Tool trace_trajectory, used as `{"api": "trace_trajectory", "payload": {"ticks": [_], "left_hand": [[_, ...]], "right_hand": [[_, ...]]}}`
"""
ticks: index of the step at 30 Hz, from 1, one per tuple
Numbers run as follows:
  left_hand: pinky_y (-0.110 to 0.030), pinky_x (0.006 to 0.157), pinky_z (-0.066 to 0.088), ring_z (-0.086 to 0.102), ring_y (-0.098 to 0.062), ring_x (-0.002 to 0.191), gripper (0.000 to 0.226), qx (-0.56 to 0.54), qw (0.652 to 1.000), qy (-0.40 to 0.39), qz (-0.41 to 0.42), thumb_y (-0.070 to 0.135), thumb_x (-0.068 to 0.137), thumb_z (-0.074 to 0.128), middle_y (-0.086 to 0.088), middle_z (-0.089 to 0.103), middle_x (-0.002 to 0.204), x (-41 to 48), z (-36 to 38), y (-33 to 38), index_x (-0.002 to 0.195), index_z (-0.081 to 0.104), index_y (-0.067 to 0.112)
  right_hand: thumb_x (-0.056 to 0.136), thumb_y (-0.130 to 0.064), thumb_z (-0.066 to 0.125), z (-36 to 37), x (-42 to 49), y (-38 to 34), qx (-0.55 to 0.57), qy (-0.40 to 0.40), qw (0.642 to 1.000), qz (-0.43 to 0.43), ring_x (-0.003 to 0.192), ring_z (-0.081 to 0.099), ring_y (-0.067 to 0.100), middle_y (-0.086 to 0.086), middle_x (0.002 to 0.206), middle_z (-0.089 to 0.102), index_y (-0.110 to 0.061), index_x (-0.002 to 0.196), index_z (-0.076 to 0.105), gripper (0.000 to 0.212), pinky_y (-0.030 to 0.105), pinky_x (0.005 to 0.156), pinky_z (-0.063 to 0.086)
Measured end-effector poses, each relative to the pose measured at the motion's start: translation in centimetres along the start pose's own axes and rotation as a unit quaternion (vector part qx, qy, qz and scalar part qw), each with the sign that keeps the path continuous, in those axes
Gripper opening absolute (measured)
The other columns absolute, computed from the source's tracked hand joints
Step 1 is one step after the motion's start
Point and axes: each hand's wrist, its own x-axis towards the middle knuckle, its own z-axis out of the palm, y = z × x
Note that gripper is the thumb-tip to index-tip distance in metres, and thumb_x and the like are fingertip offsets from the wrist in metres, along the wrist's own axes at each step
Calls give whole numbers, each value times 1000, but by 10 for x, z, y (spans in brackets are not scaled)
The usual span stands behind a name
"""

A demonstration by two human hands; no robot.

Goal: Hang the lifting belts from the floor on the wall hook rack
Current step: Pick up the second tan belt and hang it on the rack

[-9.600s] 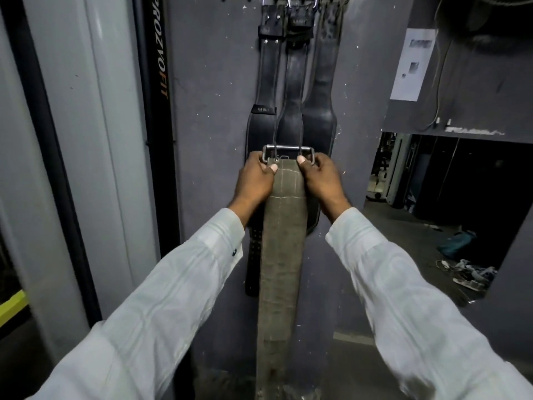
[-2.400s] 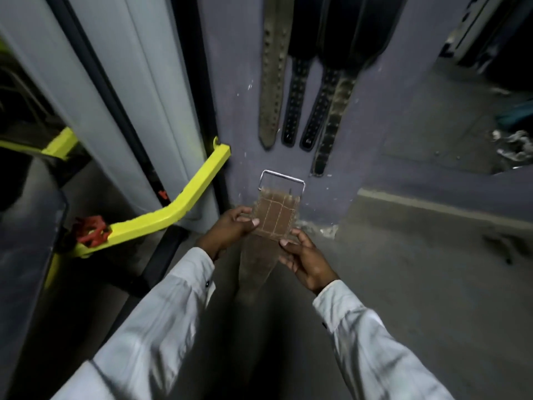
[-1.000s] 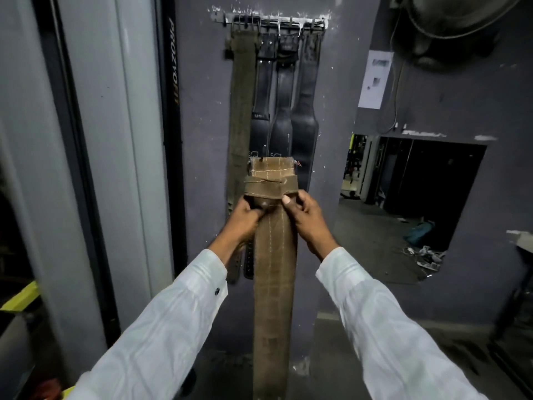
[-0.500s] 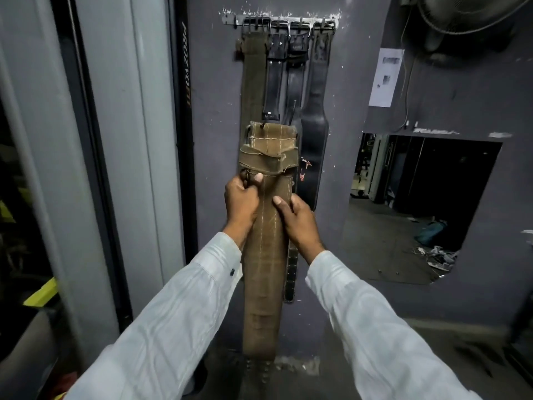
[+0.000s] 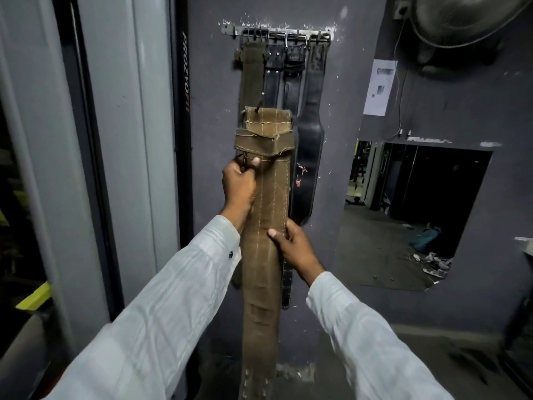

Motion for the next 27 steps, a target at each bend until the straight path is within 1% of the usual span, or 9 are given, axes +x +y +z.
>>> {"api": "trace_trajectory", "payload": {"ticks": [3,6,8,11,14,16,20,22,27], "left_hand": [[-59,99,50,68,-26,99,13,-5,1000,6,-7,36,69,71,0,75,92,-2,5,-2,79,70,28],[-58,99,50,66,-23,93,10,-23,999,22,-19,31,69,71,-1,74,90,-3,6,1,78,71,26],[-60,95,52,69,-28,95,10,-35,998,33,-35,25,70,69,-4,75,91,-1,8,5,79,72,24],[-61,93,53,70,-35,101,11,-42,998,34,-41,26,69,70,-8,76,93,-1,13,10,79,72,23],[-60,91,54,71,-33,98,15,-34,997,44,-44,30,68,71,-8,76,93,0,14,11,78,72,21],[-59,89,55,71,-33,96,19,-27,997,50,-49,33,66,72,-9,77,93,1,14,15,79,71,19],[-60,87,56,71,-31,89,21,-20,997,44,-53,29,66,70,-15,75,94,4,18,20,83,69,15],[-54,85,56,68,-28,84,15,-20,998,44,-51,26,66,69,-11,73,88,2,21,24,78,67,17],[-35,71,49,57,-18,76,13,-10,998,37,-44,18,63,60,-5,66,81,-3,27,43,75,62,20]], "right_hand": [[95,-28,63,0,-6,1,13,30,999,-8,109,67,12,-4,117,72,-26,119,62,24,39,103,52],[97,-31,62,-10,-18,4,67,-36,997,32,106,68,7,-4,119,70,-19,127,58,32,27,94,55],[97,-31,63,-15,-24,12,62,-66,994,53,112,66,9,-2,124,69,-20,133,55,39,31,99,53],[97,-27,62,-13,-28,15,35,-19,999,19,110,67,9,-3,120,71,-20,128,61,31,33,100,52],[97,-30,63,-16,-33,14,58,-20,998,13,109,68,8,-6,118,71,-24,125,60,29,29,96,53],[96,-31,64,-20,-40,18,73,-75,994,44,113,66,8,-10,121,69,-29,129,56,34,25,94,53],[98,-27,61,-18,-51,33,33,-70,996,41,118,63,8,-13,124,67,-42,122,55,29,32,106,49],[98,-28,60,-17,-52,33,34,-47,998,36,117,63,6,-13,124,67,-44,119,55,27,33,106,49],[99,-18,59,-18,-57,36,80,-112,987,81,111,66,3,-5,125,68,-29,129,53,32,23,97,54]]}}
